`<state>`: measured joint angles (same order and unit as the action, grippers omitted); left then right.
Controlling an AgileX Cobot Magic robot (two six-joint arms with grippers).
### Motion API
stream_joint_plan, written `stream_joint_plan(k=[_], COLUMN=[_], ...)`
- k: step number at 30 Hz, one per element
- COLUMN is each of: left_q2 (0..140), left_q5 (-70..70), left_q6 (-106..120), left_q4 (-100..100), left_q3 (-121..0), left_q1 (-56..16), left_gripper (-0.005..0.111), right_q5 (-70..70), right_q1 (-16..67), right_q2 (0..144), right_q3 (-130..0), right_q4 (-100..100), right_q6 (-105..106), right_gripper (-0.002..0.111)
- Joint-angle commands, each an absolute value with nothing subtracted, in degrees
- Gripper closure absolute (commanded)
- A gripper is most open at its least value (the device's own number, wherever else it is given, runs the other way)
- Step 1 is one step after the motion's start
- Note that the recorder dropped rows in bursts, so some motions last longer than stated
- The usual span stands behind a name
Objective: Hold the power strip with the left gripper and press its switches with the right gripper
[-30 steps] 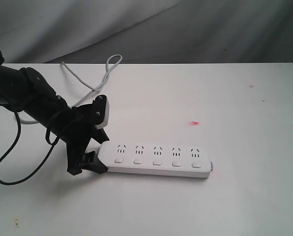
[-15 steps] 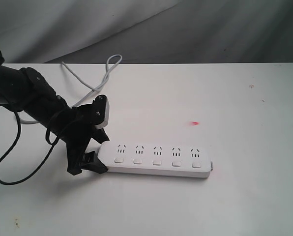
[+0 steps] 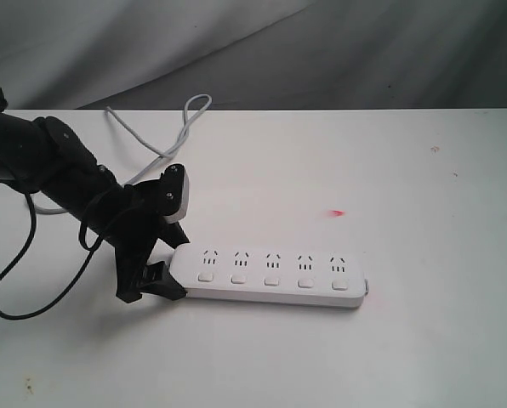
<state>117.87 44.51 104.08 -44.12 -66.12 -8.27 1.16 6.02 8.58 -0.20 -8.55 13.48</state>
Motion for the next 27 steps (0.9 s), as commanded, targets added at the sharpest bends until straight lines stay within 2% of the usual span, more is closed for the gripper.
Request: stream_joint_plan(k=[1, 6, 11, 16, 22, 27], left_q2=[117.6, 117.6, 117.6, 117.6, 117.6, 117.6], left_q5=[45.06, 45.06, 45.06, 45.06, 45.06, 45.06], left_q6=[103.71, 103.71, 103.71, 103.71, 103.71, 103.71], left_q4=[-45.28, -45.28, -45.28, -45.28, -45.28, -45.28], left_q3=[-66.49, -66.49, -66.49, -66.49, -66.49, -66.49], left_q1=[-8.6, -8.6, -8.6, -8.6, -8.6, -8.6], left_gripper=[0.043, 0.043, 0.043, 0.043, 0.043, 0.043], right_q5=[1.19, 2.08, 17.64, 32.43, 39.45, 40.58], right_q1=[5.64, 5.64, 5.64, 5.64, 8.76, 15.74], right_q2=[8.3, 8.3, 10.31, 20.79, 35.79, 49.7], right_q3=[0.0, 0.0, -11.99, -27.46, -40.83, -47.96], right_q4=[-8.07, -8.07, -7.82, -6.87, -9.54, -10.43], right_q6=[13.25, 13.25, 13.25, 13.25, 13.25, 13.25], right_gripper=[0.108, 0.108, 0.108, 0.108, 0.108, 0.108])
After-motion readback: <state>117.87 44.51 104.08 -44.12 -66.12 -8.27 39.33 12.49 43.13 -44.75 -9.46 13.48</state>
